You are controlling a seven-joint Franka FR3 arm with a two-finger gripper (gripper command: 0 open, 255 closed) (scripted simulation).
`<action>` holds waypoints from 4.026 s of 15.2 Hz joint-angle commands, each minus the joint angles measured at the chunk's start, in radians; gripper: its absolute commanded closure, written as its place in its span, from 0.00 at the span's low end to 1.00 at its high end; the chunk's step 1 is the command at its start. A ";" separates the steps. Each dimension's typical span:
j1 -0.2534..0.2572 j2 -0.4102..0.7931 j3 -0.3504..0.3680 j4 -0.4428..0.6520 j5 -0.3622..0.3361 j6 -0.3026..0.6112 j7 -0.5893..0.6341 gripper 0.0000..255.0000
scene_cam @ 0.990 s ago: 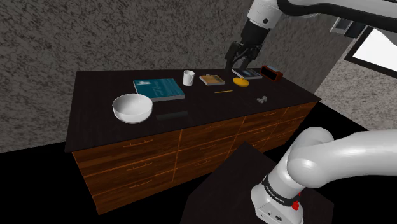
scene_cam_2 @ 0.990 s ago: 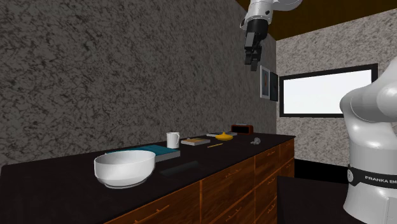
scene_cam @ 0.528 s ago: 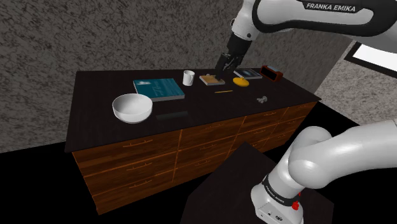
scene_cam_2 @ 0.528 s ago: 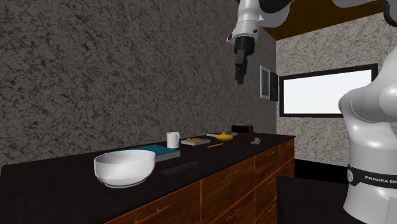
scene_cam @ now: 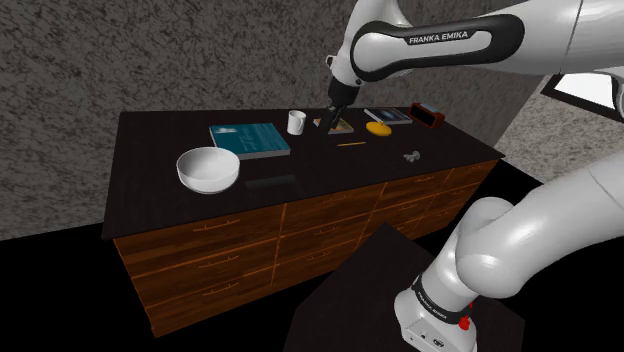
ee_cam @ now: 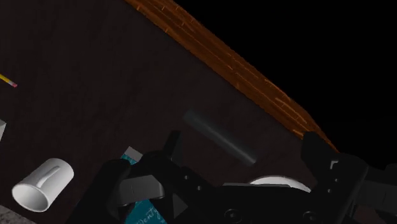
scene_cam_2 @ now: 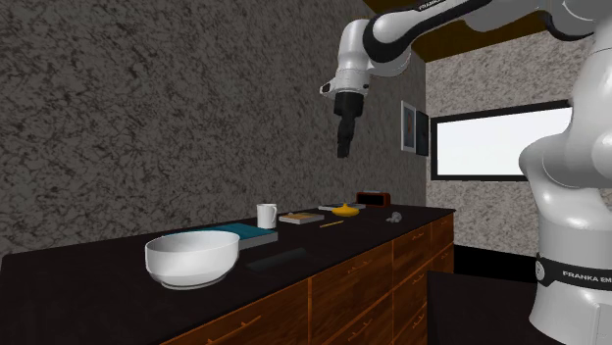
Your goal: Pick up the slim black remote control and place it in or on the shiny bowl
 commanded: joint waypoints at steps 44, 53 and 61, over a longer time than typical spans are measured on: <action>0.056 0.888 0.032 0.374 0.086 0.454 -0.765 1.00; 0.060 0.830 0.027 0.378 0.079 0.393 -0.762 1.00; 0.064 0.762 0.022 0.396 0.070 0.307 -0.758 1.00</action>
